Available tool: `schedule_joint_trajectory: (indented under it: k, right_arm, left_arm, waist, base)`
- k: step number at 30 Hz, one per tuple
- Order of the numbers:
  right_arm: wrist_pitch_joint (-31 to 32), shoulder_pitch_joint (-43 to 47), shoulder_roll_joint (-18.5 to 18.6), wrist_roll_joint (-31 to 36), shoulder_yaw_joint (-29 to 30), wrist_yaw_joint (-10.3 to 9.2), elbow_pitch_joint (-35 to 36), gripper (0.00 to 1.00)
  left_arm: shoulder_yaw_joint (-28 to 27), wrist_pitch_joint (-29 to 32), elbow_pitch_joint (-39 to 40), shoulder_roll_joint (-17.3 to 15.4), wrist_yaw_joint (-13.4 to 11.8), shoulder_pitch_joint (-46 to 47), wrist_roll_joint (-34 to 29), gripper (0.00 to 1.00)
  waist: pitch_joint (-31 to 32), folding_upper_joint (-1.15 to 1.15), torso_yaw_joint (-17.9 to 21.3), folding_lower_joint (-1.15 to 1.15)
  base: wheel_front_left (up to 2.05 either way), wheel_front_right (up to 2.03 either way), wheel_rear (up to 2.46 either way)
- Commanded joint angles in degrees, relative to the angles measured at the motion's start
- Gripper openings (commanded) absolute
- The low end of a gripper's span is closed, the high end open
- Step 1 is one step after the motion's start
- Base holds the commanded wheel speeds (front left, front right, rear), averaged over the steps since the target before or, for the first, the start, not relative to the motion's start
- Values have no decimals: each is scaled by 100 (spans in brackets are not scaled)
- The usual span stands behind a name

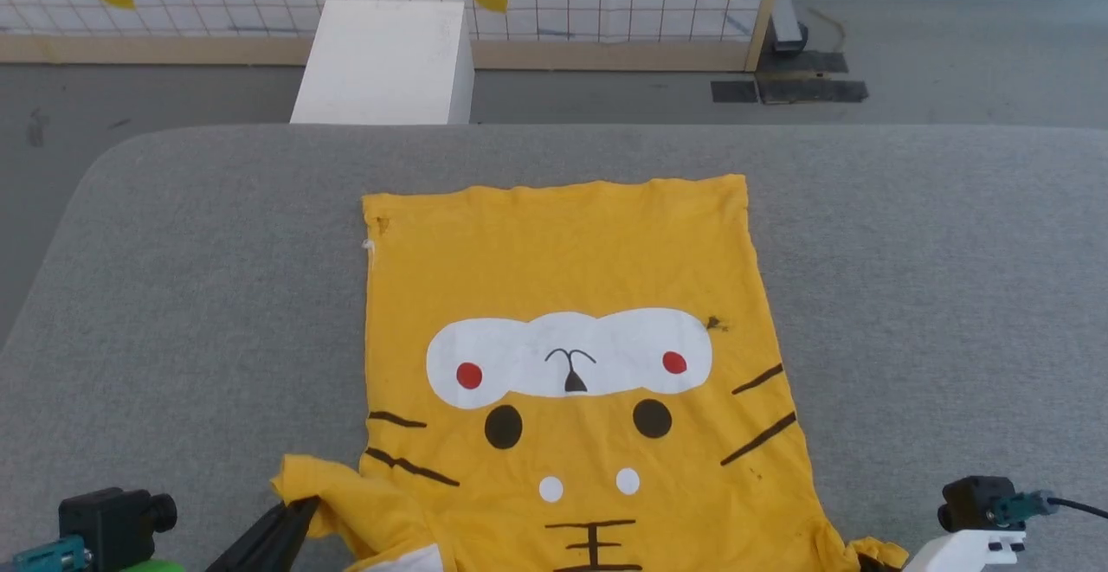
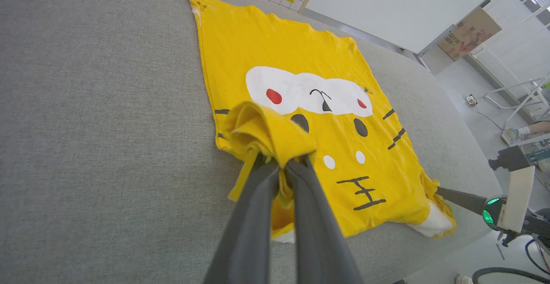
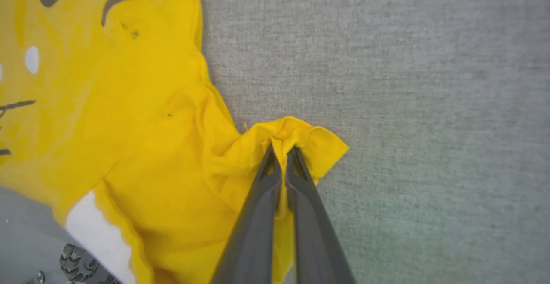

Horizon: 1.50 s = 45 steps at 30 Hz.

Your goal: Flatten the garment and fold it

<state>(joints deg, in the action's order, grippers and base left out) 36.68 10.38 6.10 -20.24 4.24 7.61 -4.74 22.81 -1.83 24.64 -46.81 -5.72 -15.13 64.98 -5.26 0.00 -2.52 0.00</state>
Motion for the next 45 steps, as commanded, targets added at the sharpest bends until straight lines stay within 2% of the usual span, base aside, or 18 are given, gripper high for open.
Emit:
schedule_joint_trajectory:
  k: [1, 4, 10, 13, 16, 20, 27, 32, 38, 45]
  right_arm:
    - [9, -75, -48, 54, 10, -12, -126, 100]
    - [193, -66, -70, -8, 157, -12, 184, 100]
    - [641, -52, -11, -17, 798, -12, 1863, 100]
    - [507, -447, 141, 188, 1015, -12, 2561, 100]
    - [303, -1007, 300, 464, 995, -12, 2762, 100]
    - [341, -1862, 344, 842, 714, -12, 2509, 100]
    - [731, -3522, 348, 1458, 321, -12, 1357, 100]
    - [999, -4461, 284, 1861, 323, -12, 566, 100]
    - [1266, -5127, 128, 2311, 504, -12, -94, 100]
    - [1431, -5407, -28, 2703, 778, -12, -564, 100]
  left_arm:
    - [1, 9, -20, 27, 50, 101, -85, 0]
    - [5, -4, -26, 21, 62, 95, -100, 0]
    - [-48, -130, 45, 12, 74, 48, -151, 0]
    - [-83, -200, 94, 6, 118, 69, -185, 0]
    - [-107, -247, 117, -5, 211, 147, -213, 0]
    - [-140, -285, 111, -23, 373, 338, -256, 0]
    - [-93, -277, 77, -25, 704, 751, -367, 0]
    - [-53, -268, 62, -31, 885, 1026, -477, 0]
    - [86, -234, -17, 37, 1084, 1375, -537, 0]
    - [246, -255, -238, 129, 1214, 1664, -544, 0]
  waist:
    - [-54, 0, -37, 0]
    - [-94, 0, -31, 0]
    - [-253, 0, -26, 0]
    - [-428, 0, -48, 0]
    - [-643, 0, -101, 0]
    - [-983, 0, -223, 0]
    - [-1562, 0, -529, 0]
    - [-1932, 0, -762, 0]
    - [-2313, 0, -1074, 0]
    - [-2548, 0, -1326, 0]
  base:
    - [0, 0, 0]
    - [0, 0, 0]
    - [0, 0, 0]
    - [0, 0, 0]
    - [0, 0, 0]
    - [0, 0, 0]
    - [0, 0, 0]
    - [0, 0, 0]
    - [0, 0, 0]
    - [0, 0, 0]
